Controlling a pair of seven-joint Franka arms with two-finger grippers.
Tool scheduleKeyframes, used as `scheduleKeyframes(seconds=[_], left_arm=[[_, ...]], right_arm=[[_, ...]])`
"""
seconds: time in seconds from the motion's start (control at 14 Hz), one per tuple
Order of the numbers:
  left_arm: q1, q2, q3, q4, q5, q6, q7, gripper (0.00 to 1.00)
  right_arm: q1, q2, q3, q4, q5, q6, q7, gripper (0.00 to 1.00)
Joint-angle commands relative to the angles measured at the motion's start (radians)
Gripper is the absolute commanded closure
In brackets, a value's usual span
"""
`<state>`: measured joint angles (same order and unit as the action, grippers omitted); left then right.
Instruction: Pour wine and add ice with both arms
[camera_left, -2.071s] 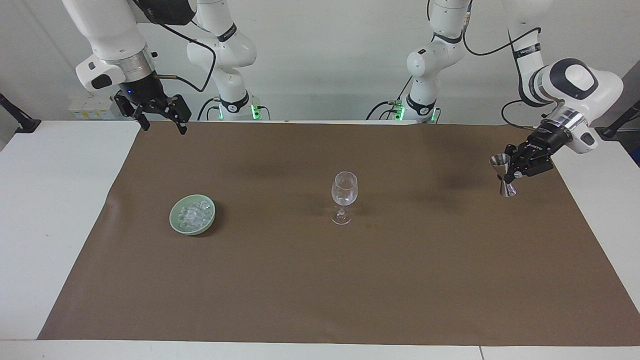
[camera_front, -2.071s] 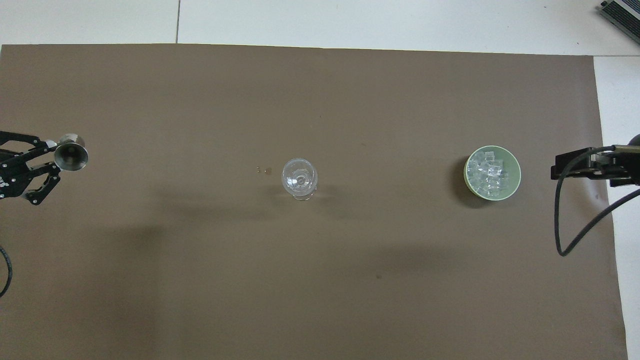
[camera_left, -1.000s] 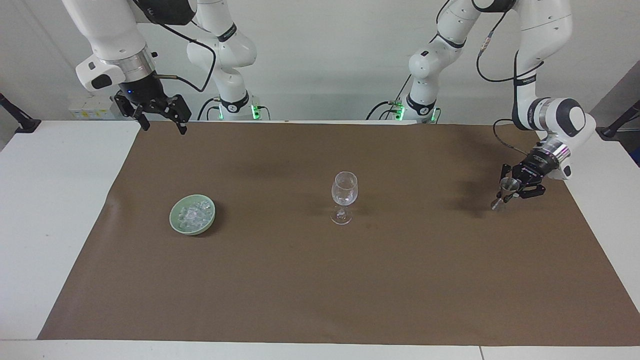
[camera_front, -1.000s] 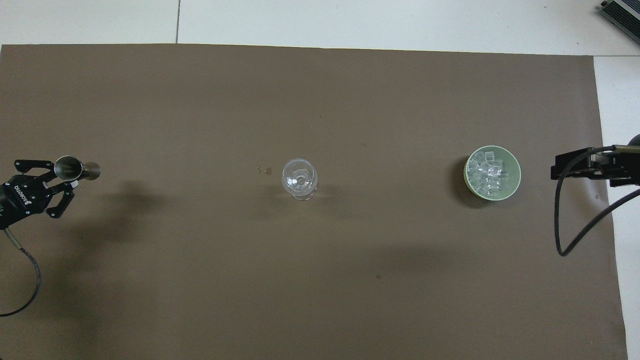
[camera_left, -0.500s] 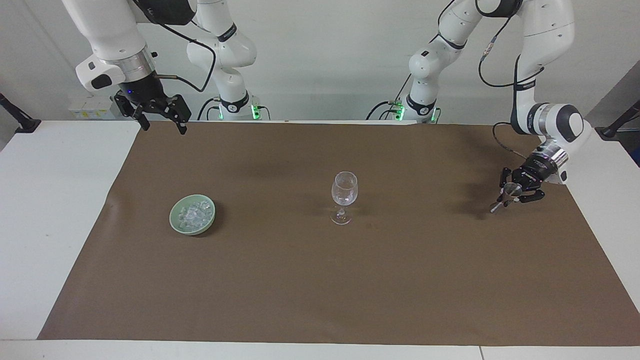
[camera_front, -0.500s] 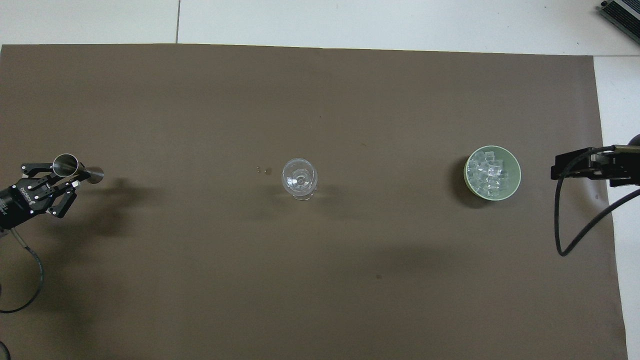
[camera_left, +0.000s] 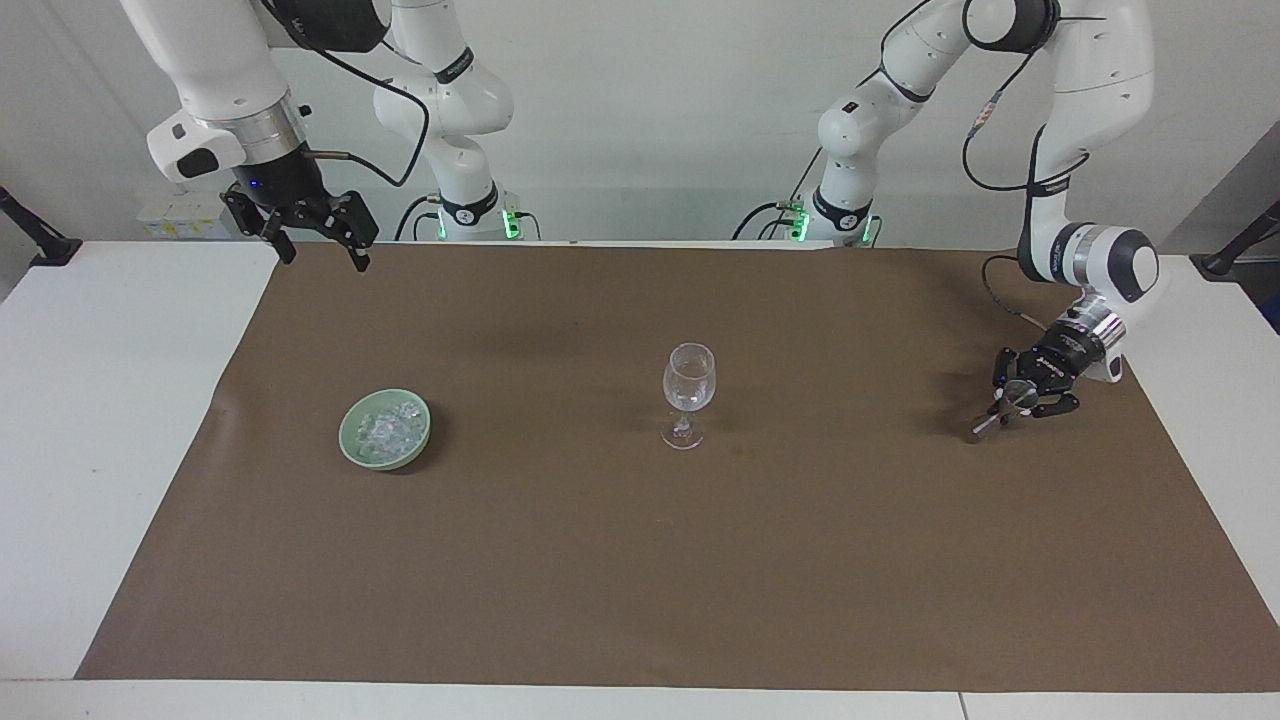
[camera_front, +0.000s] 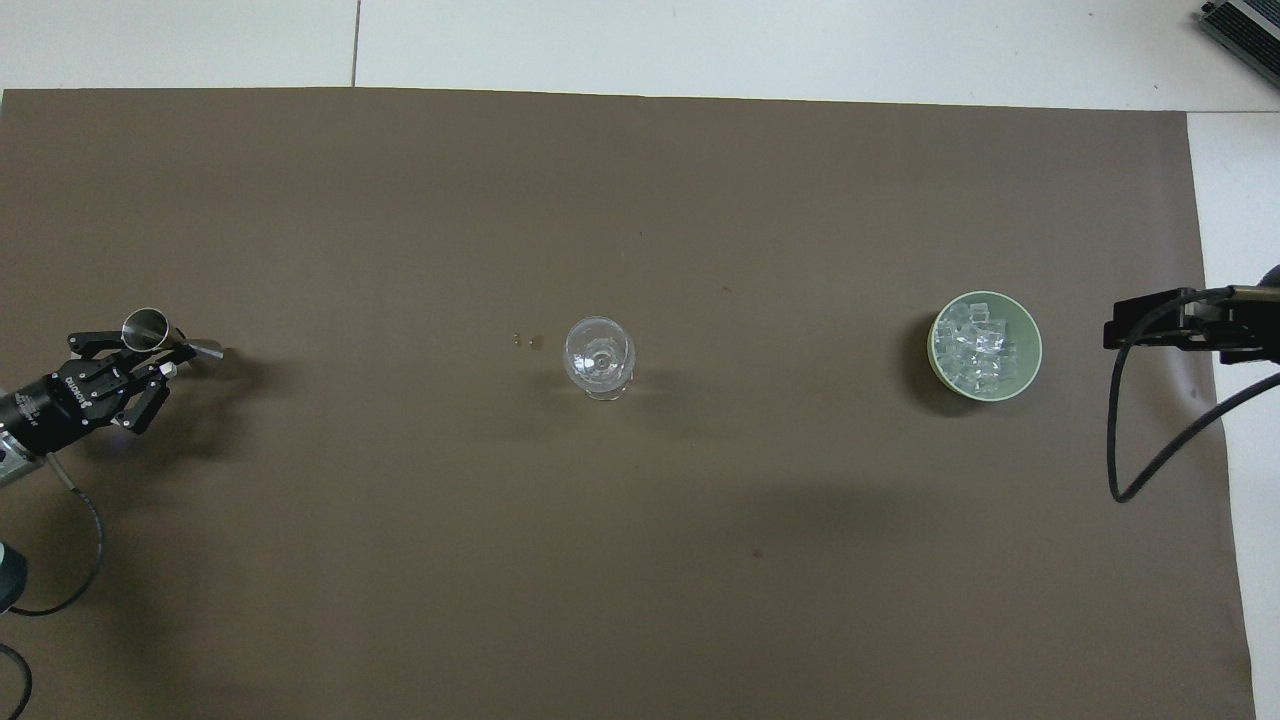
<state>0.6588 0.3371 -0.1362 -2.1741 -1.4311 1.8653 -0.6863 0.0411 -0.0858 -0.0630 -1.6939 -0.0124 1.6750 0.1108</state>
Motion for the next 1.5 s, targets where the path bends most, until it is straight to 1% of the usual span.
scheduleKeyframes(seconds=[0.0, 0.14, 0.29, 0.5, 0.64, 0.71, 0.93, 1.07, 1.29, 1.43], left_arm=[[0.019, 0.037, -0.008, 0.028, -0.011, -0.032, -0.012, 1.00], [0.019, 0.049, -0.010, 0.034, -0.012, -0.032, -0.012, 1.00], [0.019, 0.057, -0.010, 0.036, -0.015, -0.034, -0.012, 1.00], [0.019, 0.059, -0.010, 0.040, -0.015, -0.032, -0.012, 1.00], [0.019, 0.059, -0.010, 0.040, -0.015, -0.031, -0.009, 1.00], [0.018, 0.060, -0.008, 0.040, -0.015, -0.029, -0.007, 1.00], [0.018, 0.062, -0.010, 0.040, -0.015, -0.026, -0.006, 1.00], [0.018, 0.072, -0.010, 0.040, -0.015, -0.025, -0.004, 1.00], [0.018, 0.079, -0.008, 0.040, -0.014, -0.025, -0.002, 1.00], [0.019, 0.082, -0.008, 0.040, -0.012, -0.025, -0.002, 1.00]], right_arm=[[-0.012, -0.043, 0.000, -0.107, 0.019, 0.083, -0.129, 0.00], [-0.018, -0.046, 0.000, -0.147, 0.020, 0.133, -0.204, 0.00], [-0.018, -0.049, -0.001, -0.205, 0.020, 0.218, -0.235, 0.00], [-0.020, -0.002, -0.003, -0.231, 0.020, 0.273, -0.327, 0.00], [-0.020, 0.014, -0.003, -0.269, 0.020, 0.348, -0.365, 0.00], [-0.020, 0.030, -0.003, -0.285, 0.020, 0.380, -0.390, 0.00], [-0.024, 0.116, -0.003, -0.288, 0.020, 0.468, -0.441, 0.00], [-0.023, 0.155, -0.003, -0.302, 0.020, 0.531, -0.441, 0.00], [-0.024, 0.202, -0.003, -0.331, 0.020, 0.571, -0.442, 0.00], [-0.024, 0.239, -0.003, -0.352, 0.020, 0.629, -0.441, 0.00]])
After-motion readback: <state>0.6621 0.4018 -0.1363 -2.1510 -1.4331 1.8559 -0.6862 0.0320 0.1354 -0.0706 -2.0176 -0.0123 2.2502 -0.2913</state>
